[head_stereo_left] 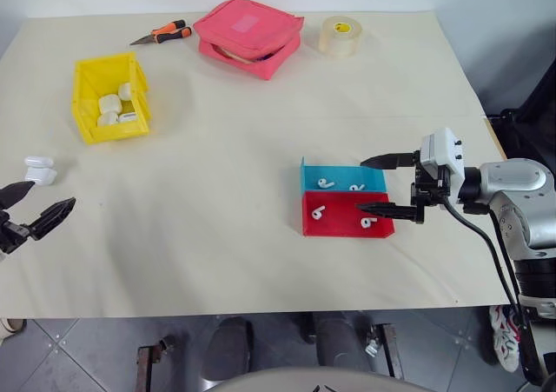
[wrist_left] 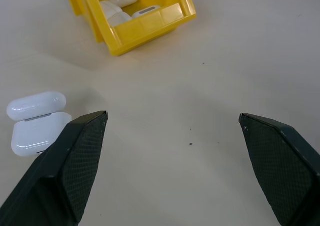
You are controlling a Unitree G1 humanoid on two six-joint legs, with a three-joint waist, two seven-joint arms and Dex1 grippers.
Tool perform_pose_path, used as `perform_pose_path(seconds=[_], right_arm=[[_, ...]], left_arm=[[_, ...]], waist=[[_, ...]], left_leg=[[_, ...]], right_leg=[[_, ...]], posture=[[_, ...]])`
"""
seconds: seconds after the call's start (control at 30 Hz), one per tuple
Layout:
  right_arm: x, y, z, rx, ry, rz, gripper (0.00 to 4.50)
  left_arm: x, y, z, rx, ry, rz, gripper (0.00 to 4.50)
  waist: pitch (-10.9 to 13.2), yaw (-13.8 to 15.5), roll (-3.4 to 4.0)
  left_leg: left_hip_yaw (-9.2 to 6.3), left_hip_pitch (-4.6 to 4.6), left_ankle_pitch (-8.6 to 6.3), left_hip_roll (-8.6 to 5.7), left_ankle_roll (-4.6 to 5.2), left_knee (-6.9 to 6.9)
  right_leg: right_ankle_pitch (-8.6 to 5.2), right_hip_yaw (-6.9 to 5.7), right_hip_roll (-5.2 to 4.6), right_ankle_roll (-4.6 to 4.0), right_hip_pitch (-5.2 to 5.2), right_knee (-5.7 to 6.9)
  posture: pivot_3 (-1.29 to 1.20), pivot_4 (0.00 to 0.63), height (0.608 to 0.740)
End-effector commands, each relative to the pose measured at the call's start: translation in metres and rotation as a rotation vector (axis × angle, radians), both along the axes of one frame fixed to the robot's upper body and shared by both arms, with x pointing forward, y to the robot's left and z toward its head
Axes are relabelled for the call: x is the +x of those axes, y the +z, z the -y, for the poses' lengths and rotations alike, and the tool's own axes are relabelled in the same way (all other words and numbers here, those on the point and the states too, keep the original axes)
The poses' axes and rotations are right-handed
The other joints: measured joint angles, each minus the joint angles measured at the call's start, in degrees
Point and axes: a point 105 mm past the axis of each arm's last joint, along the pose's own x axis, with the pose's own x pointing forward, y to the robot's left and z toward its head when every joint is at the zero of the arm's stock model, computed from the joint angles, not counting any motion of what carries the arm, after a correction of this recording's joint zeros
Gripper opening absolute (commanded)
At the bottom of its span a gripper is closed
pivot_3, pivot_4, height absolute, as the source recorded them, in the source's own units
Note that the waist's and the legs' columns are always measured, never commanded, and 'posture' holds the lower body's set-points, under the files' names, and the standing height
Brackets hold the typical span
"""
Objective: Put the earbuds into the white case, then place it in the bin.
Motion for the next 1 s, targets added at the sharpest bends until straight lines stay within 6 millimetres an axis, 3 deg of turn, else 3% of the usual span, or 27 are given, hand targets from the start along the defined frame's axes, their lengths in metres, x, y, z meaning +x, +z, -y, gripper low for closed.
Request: perform_pose_path(seconds=[0.03,0.37,0.73,0.87,1.0], right_arm=[[0.001,0.011,-0.002,0.013,0.013,0.047,4.5],[0.01,0.018,-0.01,0.033,0.024,0.096,4.5],[0.018,0.024,-0.021,0.059,0.079,0.098,4.5],[0.021,0.023,-0.024,0.062,0.091,0.1,4.5],[0.021,0.024,-0.027,0.064,0.098,0.104,4.5]], left_arm=[[-0.006,0.016,0.001,0.033,-0.01,0.074,4.47],[-0.014,0.017,-0.017,0.061,0.155,0.078,4.47],[-0.071,0.004,-0.034,0.034,0.267,-0.057,4.47],[-0.073,0.006,-0.039,0.041,0.294,-0.065,4.47],[-0.06,0.007,-0.042,0.06,0.301,-0.078,4.47]], waist=[[0.0,0.0,0.0],[0.0,0.0,0.0],[0.0,-1.0,-0.02],[0.0,-1.0,-0.01],[0.0,-1.1,-0.02]], left_leg=[[0.0,0.0,0.0,0.0,0.0,0.0],[0.0,0.0,-0.01,0.0,-0.01,0.0],[0.05,0.03,-0.09,0.07,-0.04,-0.01],[0.03,0.05,-0.09,0.06,-0.05,-0.01],[0.04,0.04,-0.1,0.05,-0.06,-0.01]], right_leg=[[0.0,0.0,0.0,0.0,0.0,0.0],[0.0,0.0,-0.02,0.0,0.0,0.0],[-0.03,-0.02,-0.01,-0.05,-0.03,0.0],[-0.05,-0.04,-0.02,-0.09,-0.02,0.03],[-0.05,-0.04,-0.03,-0.09,-0.02,0.01]], posture=[[0.0,0.15,0.74],[0.0,0.15,0.74],[0.0,0.15,0.74],[0.0,0.15,0.74],[0.0,0.15,0.74]])
